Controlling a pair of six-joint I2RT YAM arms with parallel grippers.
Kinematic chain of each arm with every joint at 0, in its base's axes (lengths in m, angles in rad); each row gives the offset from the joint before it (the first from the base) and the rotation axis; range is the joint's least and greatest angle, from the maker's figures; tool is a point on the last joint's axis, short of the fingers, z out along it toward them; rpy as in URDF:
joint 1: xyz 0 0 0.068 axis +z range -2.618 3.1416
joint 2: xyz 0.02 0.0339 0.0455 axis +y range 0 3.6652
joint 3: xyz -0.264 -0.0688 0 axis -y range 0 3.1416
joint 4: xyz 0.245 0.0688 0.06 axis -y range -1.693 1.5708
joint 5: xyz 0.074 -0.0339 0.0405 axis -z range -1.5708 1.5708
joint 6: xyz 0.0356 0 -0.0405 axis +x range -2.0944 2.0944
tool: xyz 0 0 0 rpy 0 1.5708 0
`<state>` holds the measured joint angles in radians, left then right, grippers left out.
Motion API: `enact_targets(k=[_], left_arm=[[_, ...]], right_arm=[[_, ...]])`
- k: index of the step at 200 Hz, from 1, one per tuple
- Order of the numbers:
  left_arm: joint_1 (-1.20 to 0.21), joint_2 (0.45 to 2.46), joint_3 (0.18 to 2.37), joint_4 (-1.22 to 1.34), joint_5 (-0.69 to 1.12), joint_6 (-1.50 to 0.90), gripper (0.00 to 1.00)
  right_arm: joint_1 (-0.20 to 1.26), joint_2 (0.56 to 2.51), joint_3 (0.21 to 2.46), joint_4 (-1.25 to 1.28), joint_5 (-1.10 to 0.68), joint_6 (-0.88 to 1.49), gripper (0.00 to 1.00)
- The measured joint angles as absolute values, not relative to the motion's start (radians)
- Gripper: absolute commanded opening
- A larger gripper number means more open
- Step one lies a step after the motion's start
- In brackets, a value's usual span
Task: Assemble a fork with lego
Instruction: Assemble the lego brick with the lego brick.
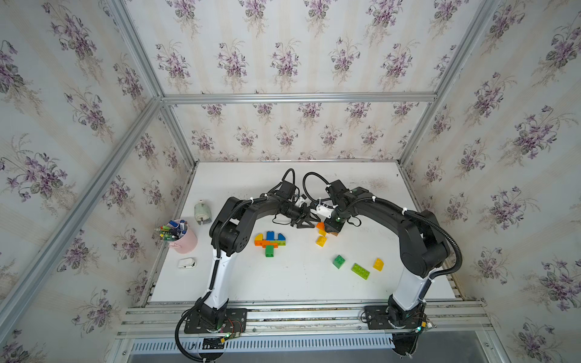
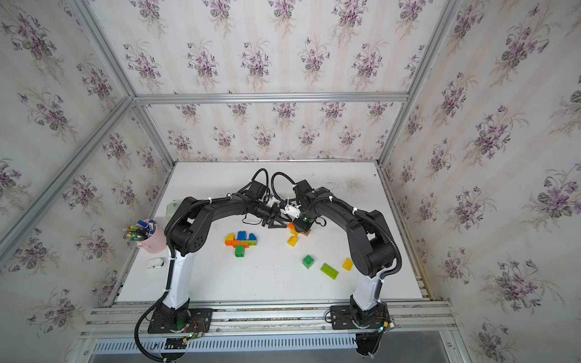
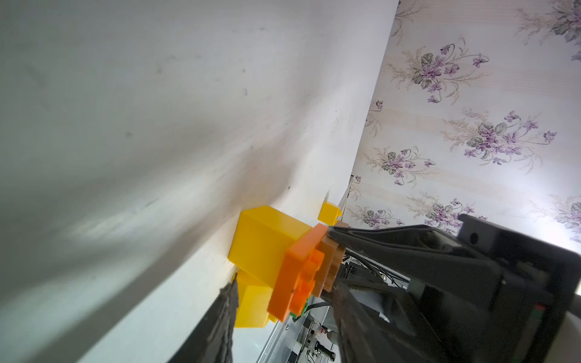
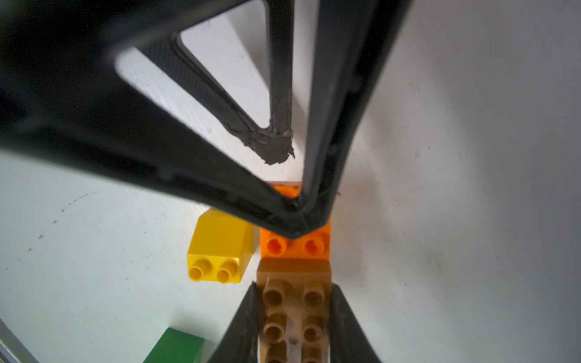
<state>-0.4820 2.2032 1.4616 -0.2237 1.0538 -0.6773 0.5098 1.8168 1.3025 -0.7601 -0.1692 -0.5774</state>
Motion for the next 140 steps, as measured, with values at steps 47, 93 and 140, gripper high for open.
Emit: enact_targets(k=[47, 93, 140], left_arm=[[-0.455, 2.165, 1.417, -0.221, 1.056, -0.68, 0.53], [-0.427, 2.132, 1.397, -0.239, 1.046, -0.664, 0.58], [-0.393, 2.113, 1.361, -0.247, 1.037, -0.651, 0.59]], right_arm=[[0.51, 1.813, 1.299, -0.75, -0.173, -0.604, 0.24], [0.51, 1.843, 1.361, -0.743, -0.183, -0.636, 0.27], [0.511, 1.873, 1.363, -0.745, -0.194, -0.65, 0.31]])
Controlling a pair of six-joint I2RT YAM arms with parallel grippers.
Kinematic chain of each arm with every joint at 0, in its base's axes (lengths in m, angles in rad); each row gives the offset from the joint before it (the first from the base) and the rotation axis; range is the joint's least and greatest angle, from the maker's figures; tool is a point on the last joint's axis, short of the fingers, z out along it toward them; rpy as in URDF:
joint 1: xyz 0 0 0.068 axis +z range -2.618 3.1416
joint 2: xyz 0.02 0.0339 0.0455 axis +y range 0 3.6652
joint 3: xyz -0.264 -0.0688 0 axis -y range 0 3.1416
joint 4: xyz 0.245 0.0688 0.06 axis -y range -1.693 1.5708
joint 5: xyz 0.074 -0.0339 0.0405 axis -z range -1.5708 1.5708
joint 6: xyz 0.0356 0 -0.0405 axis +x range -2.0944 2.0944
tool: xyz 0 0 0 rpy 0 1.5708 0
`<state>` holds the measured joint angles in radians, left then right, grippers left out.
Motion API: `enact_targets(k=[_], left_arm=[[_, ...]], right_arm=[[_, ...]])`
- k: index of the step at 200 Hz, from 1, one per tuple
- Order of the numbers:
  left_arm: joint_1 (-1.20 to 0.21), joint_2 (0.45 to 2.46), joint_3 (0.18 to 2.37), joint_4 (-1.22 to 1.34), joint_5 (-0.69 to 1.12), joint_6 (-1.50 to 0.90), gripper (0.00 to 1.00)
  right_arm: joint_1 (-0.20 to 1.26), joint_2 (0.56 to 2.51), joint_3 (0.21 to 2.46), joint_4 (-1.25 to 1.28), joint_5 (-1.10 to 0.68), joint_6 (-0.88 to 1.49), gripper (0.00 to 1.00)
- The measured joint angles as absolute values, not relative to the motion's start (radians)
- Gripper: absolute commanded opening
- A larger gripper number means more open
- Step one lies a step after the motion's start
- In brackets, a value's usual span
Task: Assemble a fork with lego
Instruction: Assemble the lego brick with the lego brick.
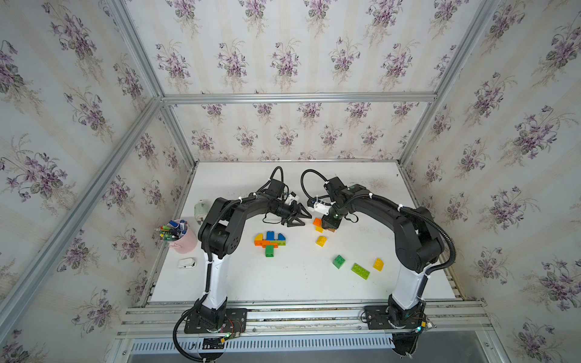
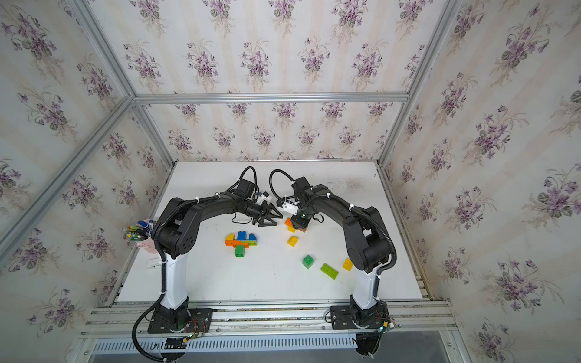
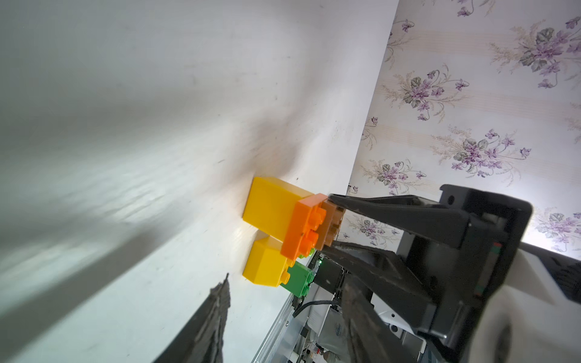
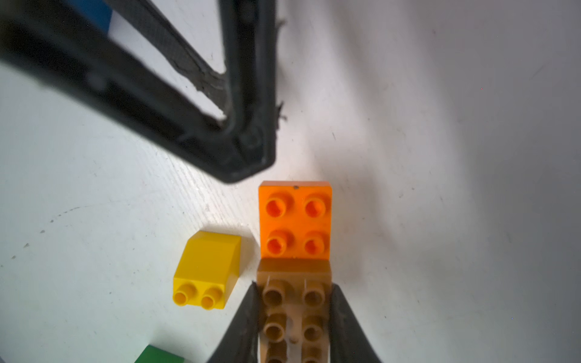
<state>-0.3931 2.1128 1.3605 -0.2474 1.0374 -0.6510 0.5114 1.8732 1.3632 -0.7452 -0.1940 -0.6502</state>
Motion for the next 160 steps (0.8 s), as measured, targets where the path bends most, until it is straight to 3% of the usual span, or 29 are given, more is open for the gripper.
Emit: enact_targets(k=[89, 160], left_arm=[[-0.382, 2.103, 1.323, -0.233, 1.038, -0.651, 0.61], [-0.371, 2.051, 1.295, -0.232, 1.023, -0.639, 0.66]], right_arm=[[0.532, 1.888, 1.428, -0.787, -0.192, -0.637, 0.47], [0.531, 1.817, 1.414, -0.788, -0.176, -0.597, 0.52]])
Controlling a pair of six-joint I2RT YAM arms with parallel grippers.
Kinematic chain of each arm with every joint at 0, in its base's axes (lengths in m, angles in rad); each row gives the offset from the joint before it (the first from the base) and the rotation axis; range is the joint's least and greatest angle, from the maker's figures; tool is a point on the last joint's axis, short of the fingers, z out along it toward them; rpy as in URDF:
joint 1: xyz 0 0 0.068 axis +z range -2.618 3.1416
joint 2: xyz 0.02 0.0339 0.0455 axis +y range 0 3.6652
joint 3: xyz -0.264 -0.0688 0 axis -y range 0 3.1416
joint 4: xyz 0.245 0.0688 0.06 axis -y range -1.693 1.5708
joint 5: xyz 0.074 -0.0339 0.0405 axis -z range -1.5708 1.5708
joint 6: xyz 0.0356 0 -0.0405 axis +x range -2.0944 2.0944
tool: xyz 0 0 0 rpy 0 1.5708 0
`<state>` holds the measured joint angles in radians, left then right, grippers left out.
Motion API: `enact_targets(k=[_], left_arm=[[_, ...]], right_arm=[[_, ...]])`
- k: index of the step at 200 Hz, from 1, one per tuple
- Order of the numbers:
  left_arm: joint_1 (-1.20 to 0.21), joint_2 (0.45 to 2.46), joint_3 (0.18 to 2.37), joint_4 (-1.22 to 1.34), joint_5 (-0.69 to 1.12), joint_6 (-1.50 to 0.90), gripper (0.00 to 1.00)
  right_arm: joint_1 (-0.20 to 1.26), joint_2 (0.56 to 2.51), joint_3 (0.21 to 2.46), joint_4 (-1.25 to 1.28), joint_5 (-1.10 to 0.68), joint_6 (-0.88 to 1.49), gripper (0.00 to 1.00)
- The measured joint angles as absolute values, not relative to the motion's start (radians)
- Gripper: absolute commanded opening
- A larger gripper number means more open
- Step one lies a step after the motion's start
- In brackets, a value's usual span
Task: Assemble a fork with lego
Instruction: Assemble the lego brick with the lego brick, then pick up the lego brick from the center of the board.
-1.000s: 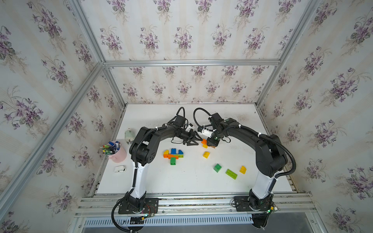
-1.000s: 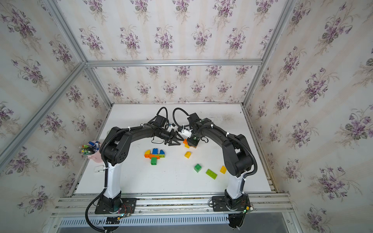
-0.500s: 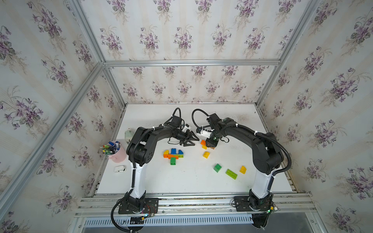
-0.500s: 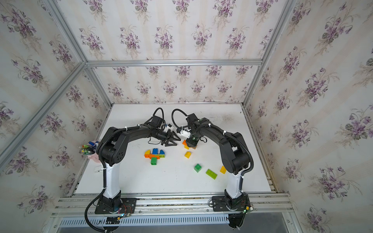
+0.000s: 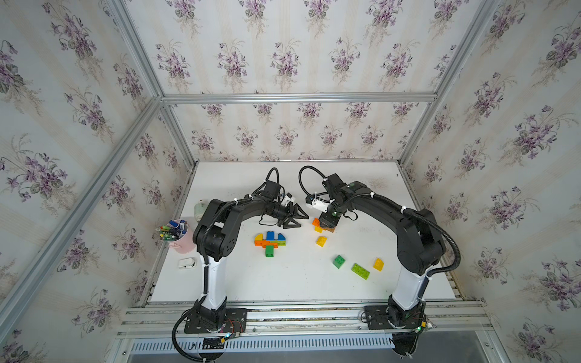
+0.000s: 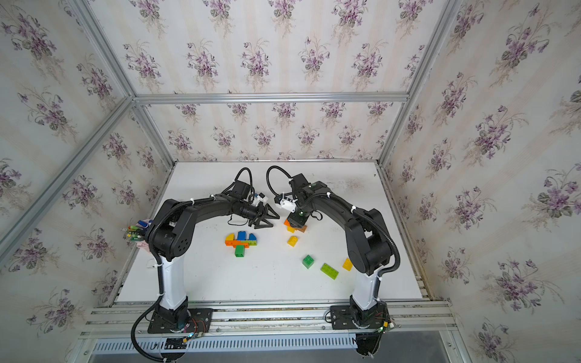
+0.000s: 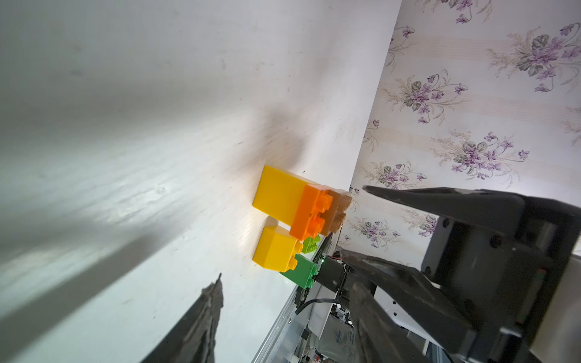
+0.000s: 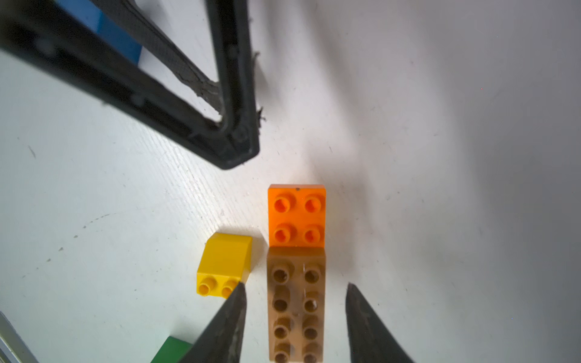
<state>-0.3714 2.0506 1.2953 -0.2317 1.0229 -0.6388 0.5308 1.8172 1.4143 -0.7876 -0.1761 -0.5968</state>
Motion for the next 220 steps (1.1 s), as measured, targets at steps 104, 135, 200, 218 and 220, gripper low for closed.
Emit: enact_targets(k=[104, 135, 200, 218, 220], left_arm=[[-0.379, 1.901, 1.249, -0.299, 0.899, -0.588, 0.7], [-0.385, 1.85, 1.219, -0.318, 0.855, -0.584, 0.71], [-0.418, 1.763, 1.2, -0.356, 0.75, -0.558, 0.73], [-0.429, 1.759, 1.198, -0.368, 0.727, -0.555, 0.73], [-0.43, 1.759, 1.198, -0.369, 0.724, -0.554, 0.73]], right_arm=[[0.531, 1.471, 1.158, -0.564, -0.035, -0.297, 1.0], [0.531, 1.365, 1.073, -0.502, 0.038, -0.161, 1.0], [0.484, 1.218, 0.94, -0.445, 0.04, 0.076, 0.95], [0.476, 1.203, 0.909, -0.454, 0.036, 0.139, 0.95], [0.476, 1.2, 0.907, -0.455, 0.034, 0.144, 0.95]])
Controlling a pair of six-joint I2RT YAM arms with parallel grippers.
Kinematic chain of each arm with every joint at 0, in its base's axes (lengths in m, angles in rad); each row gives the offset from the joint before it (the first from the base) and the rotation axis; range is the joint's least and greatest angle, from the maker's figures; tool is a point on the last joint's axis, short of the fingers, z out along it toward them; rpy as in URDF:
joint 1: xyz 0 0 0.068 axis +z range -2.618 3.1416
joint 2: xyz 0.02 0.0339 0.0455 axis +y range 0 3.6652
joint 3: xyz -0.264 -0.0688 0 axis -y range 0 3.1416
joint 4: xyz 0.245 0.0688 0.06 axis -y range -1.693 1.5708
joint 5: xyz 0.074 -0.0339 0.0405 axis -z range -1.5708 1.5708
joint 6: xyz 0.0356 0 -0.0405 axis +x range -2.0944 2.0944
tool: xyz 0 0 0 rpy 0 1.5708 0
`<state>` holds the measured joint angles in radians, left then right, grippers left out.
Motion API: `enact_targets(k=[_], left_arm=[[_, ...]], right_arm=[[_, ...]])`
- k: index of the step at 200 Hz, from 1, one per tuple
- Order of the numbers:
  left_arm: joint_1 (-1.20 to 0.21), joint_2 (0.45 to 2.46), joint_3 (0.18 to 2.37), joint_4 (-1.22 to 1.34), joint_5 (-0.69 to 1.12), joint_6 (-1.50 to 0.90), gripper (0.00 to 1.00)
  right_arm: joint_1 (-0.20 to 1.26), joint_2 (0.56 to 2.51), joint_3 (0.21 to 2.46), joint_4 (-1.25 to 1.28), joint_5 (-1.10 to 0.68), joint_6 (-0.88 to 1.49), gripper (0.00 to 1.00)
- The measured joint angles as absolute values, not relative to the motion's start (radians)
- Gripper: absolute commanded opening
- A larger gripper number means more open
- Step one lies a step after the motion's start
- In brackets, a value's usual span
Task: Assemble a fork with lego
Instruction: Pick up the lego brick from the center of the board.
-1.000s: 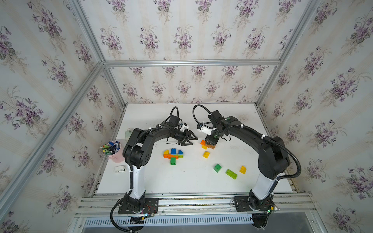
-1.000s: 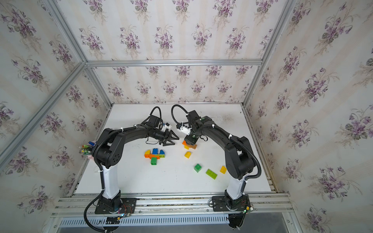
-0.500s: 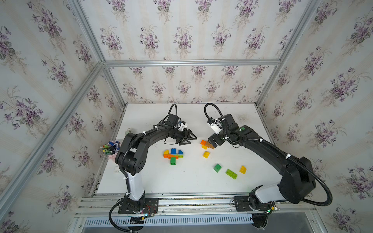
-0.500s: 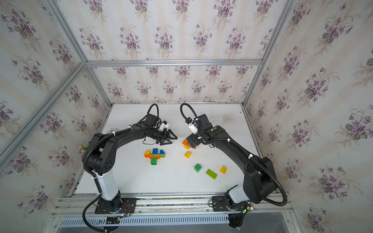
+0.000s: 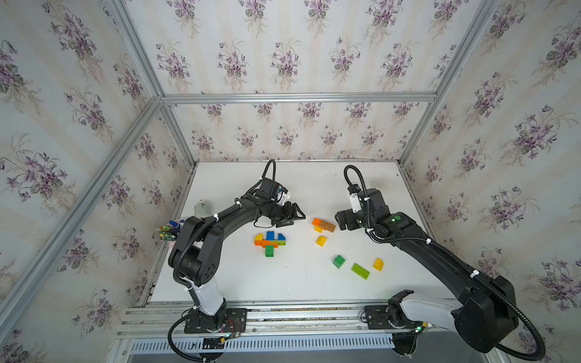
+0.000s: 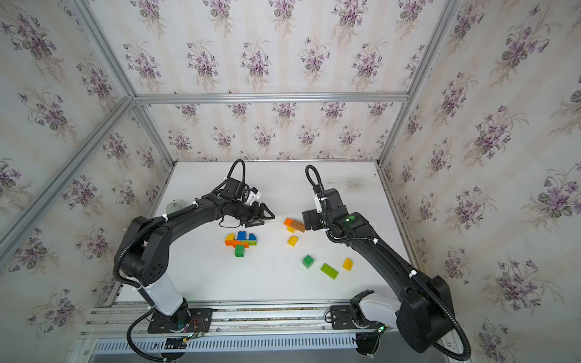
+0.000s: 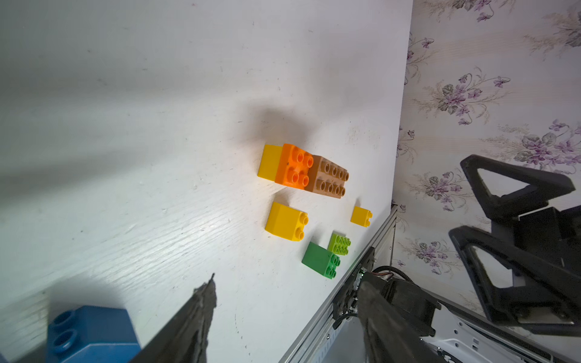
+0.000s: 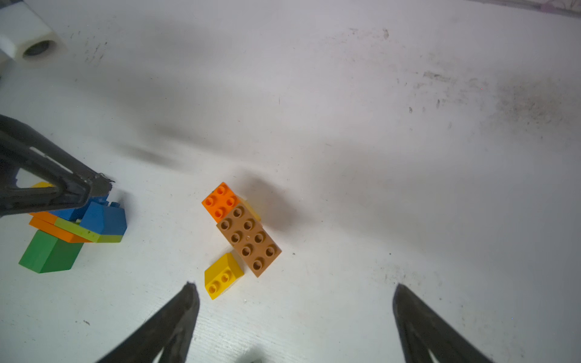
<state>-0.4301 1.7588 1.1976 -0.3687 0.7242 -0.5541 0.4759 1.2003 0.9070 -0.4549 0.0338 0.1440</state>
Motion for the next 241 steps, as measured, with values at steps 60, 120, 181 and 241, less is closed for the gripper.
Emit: enact_targets(k=[60, 120, 181, 241], left_arm=[[-0.438, 1.761, 1.202, -0.39, 0.682, -0.534, 0.73], [-0.449, 1.794, 1.208, -0.391, 0.683, -0.513, 0.73], [-0.45, 1.829, 1.219, -0.387, 0.707, -0.485, 0.72], [-0.45, 1.857, 1.227, -0.371, 0.741, -0.48, 0.72]], right_arm=[[0.459, 1.187, 0.878, -0.605, -0.009, 0.461, 0.89], [0.46, 1.104, 0.769, -0.767, 0.015, 0.731, 0.91], [0.483, 1.099, 0.629, -0.807, 0.015, 0.88, 0.91], [0.524, 1.148, 0.554, -0.757, 0.007, 0.952, 0.89]])
